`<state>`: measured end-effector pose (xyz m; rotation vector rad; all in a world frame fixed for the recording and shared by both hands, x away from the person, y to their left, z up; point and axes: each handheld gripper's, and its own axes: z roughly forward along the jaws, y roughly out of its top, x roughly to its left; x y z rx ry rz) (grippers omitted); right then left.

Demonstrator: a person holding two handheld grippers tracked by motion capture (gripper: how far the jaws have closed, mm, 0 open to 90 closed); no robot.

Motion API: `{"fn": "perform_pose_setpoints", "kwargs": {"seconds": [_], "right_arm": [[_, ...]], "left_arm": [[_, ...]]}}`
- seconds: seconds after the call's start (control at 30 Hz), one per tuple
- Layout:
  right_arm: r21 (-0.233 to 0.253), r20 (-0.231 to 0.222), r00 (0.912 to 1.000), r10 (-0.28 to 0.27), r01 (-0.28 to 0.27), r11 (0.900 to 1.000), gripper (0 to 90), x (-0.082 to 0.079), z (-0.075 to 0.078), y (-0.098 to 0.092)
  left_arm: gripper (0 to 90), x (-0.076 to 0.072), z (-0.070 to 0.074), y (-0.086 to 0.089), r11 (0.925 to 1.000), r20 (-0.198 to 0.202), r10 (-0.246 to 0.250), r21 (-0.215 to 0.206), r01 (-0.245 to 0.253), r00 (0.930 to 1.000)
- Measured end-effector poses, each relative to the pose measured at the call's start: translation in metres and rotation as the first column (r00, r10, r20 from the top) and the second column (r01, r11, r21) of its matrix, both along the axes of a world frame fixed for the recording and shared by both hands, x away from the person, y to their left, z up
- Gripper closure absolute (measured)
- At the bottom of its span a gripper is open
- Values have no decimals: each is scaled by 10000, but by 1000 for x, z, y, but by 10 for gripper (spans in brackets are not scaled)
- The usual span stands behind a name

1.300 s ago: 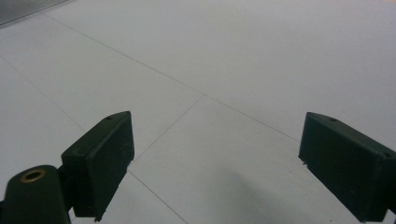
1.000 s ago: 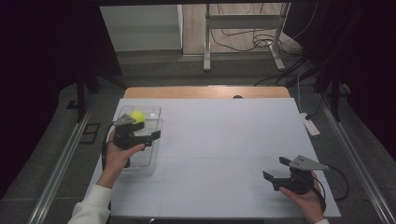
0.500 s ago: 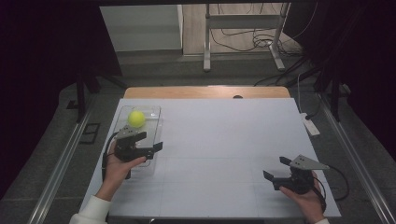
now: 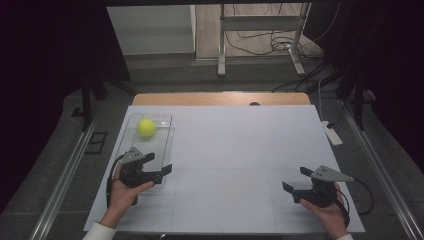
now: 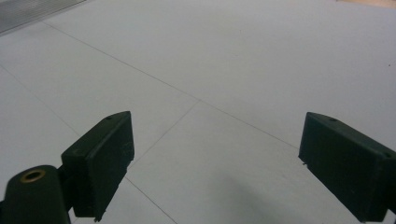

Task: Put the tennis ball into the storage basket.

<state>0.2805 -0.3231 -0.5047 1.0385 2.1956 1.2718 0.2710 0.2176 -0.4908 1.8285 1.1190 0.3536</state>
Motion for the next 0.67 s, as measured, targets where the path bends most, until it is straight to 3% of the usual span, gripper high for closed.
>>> {"fn": "perform_pose_setpoints", "kwargs": {"seconds": [0.27, 0.67], "right_arm": [[44, 40, 10000, 24, -24, 10000, 106, 0, 1, 0], [59, 113, 9999, 55, -56, 10000, 106, 0, 2, 0]], "left_arm": [[154, -13, -6, 1, 9999, 105, -118, 34, 118, 9999], [154, -16, -8, 0, 9998, 118, -163, 141, 161, 9998]]}}
